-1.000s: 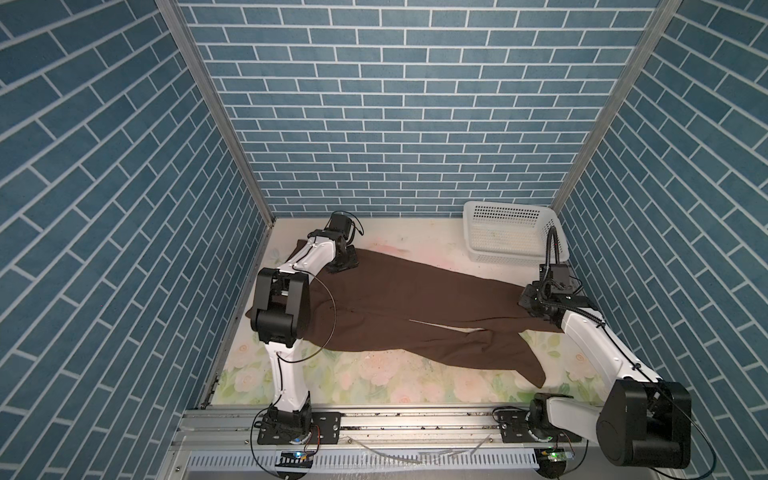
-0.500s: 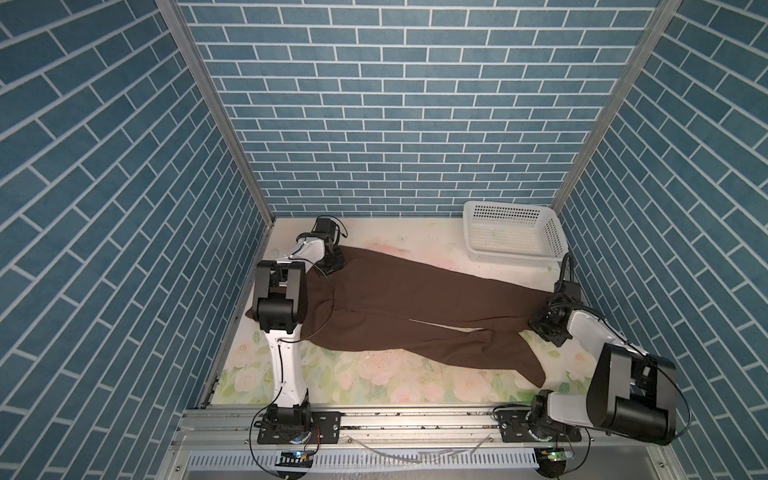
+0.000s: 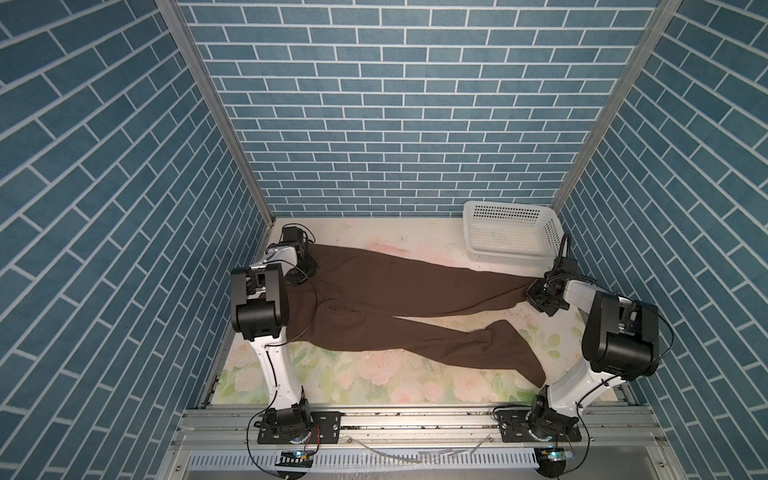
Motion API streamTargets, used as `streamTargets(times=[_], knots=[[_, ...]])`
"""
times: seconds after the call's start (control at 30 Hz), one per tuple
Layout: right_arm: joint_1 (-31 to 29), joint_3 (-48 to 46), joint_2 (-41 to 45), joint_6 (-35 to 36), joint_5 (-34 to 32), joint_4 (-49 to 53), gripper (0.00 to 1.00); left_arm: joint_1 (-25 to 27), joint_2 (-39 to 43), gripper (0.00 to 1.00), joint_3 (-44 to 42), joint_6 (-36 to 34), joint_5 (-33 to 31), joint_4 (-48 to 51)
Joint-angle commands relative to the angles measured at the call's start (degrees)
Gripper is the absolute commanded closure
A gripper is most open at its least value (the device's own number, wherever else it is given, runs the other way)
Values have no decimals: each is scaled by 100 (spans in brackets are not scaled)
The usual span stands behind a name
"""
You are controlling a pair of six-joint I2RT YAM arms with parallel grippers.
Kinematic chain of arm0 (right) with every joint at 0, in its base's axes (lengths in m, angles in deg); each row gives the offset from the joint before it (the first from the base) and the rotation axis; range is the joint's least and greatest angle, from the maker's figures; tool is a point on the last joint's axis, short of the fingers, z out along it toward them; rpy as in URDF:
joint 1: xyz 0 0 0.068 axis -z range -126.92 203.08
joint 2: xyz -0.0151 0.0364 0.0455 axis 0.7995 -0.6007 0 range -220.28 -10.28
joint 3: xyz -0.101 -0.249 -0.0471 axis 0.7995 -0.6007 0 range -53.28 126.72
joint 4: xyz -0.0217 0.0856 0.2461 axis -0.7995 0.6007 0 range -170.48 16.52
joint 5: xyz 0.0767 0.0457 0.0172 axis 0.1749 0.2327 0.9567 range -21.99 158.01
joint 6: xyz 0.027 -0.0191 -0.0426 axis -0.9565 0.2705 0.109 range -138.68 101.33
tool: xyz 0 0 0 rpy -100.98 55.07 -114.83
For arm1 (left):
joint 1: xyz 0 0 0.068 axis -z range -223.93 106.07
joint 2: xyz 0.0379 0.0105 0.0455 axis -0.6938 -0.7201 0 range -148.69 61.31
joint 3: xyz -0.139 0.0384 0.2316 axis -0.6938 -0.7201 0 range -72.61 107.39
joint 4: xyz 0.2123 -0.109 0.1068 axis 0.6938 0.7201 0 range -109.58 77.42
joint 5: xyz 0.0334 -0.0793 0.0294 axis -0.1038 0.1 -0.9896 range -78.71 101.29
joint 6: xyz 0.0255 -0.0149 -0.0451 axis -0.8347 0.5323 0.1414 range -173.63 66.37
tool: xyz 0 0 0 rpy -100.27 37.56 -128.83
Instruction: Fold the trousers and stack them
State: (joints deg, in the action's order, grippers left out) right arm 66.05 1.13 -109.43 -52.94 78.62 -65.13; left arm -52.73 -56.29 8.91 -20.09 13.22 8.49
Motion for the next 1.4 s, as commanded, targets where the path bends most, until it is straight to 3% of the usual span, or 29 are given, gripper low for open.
streamTargets(times=[0.0, 0.17, 0.43, 0.67, 0.87, 0.97, 1.07, 1.2, 1.37], knots=[[4, 246, -231, -126, 94, 91, 79, -336, 94, 79, -393, 175, -512, 323], [4, 456, -198, -78, 66, 187, 78, -684, 519, 84, -1117, 483, -620, 78], [46, 22, 479, 55, -132, 503, 67, -577, 1061, 85, -1697, 654, -272, -179], [76, -281, 1248, 351, 222, 451, 47, -375, 1630, 77, -1581, 588, -215, -27], [48, 224, 795, 455, 345, 761, 44, 64, 1723, 75, -1372, 618, -234, 91], [48, 411, 539, 421, 332, 827, 52, 259, 1728, 75, -1301, 619, -273, 119], [39, 588, 295, 420, 295, 831, 53, 419, 1682, 75, -1205, 616, -291, 177], [-3, 1016, -147, 482, 237, 1003, 47, 539, 1623, 75, -1145, 587, -317, 209], [-149, 1563, -695, 616, -164, 1408, 46, 546, 1556, 75, -1189, 587, -282, 223]])
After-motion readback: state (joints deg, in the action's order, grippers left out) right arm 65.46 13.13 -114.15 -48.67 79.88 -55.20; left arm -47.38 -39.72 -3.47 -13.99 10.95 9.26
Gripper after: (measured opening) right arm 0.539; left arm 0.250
